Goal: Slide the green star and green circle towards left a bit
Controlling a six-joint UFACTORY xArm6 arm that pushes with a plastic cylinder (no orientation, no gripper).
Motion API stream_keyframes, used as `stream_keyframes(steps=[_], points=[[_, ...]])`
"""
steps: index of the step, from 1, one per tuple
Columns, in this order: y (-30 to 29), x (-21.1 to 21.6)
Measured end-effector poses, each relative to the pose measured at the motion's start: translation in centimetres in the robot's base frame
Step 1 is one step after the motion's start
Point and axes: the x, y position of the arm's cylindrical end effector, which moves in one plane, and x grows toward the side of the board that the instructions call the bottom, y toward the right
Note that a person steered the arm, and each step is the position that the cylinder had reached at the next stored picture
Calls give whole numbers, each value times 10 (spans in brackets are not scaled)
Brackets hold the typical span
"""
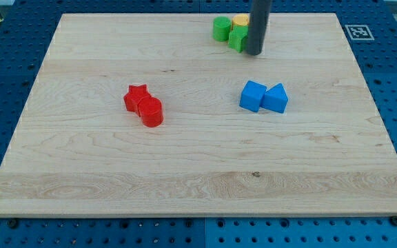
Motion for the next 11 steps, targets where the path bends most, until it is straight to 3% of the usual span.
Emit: stream_keyframes(steps=[3, 7, 11], points=[[32, -7], [-32, -18], [-38, -39]])
